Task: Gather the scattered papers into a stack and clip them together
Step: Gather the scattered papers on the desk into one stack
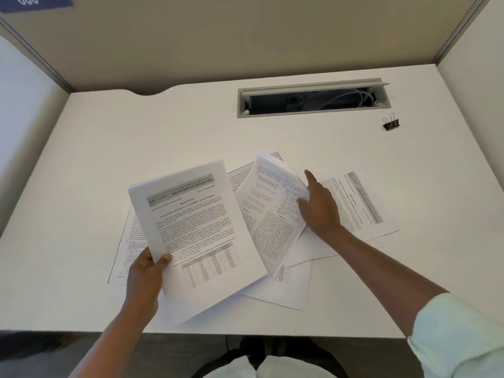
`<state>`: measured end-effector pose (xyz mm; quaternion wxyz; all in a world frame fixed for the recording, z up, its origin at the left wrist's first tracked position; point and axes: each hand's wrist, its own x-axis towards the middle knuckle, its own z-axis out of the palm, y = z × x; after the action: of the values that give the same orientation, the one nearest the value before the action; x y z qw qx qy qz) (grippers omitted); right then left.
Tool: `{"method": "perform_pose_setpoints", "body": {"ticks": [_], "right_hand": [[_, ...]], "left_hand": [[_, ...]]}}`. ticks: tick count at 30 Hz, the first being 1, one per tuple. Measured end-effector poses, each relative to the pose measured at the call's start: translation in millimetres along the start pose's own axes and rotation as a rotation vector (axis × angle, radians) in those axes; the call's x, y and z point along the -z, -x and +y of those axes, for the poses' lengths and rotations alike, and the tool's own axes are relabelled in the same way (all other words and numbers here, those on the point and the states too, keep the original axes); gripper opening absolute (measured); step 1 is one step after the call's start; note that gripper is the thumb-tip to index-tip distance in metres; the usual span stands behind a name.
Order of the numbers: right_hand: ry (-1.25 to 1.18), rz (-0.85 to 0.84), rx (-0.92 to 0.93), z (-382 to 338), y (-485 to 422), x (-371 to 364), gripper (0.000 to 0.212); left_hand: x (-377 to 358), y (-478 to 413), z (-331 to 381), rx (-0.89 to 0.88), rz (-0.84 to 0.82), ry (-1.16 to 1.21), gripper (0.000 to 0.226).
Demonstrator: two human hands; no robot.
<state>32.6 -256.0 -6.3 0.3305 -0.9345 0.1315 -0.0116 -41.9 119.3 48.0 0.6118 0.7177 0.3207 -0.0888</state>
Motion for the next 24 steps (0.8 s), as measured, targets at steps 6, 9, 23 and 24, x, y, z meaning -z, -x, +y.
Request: {"method": "perform_pose_setpoints", "body": {"ticks": [6, 9, 23, 24], "right_hand": [[-0.608, -0.166, -0.159, 1.6, -15.4, 34.6, 0.013], [-0.832, -0.282, -0.151, 0.9, -21.2, 52.3, 0.016], [-1.215, -0.530, -0.330, -5.7, -25.1, 86.4, 0.032], [-1.243, -0.527, -0.350, -7.3, -24.3, 87.2, 0.036]], "left_hand": [[-15.5, 13.5, 12.6, -0.037, -0.050, -0.024, 0.032], [-36.5, 14.2, 31.6, -0.073, -0.141, -0.048, 0.032], [-138.1, 7.6, 63.8, -0.082, -0.344, -0.050, 0.023], [-141.5, 7.0, 60.0, -0.077, -0.330, -0.060, 0.022]]}}
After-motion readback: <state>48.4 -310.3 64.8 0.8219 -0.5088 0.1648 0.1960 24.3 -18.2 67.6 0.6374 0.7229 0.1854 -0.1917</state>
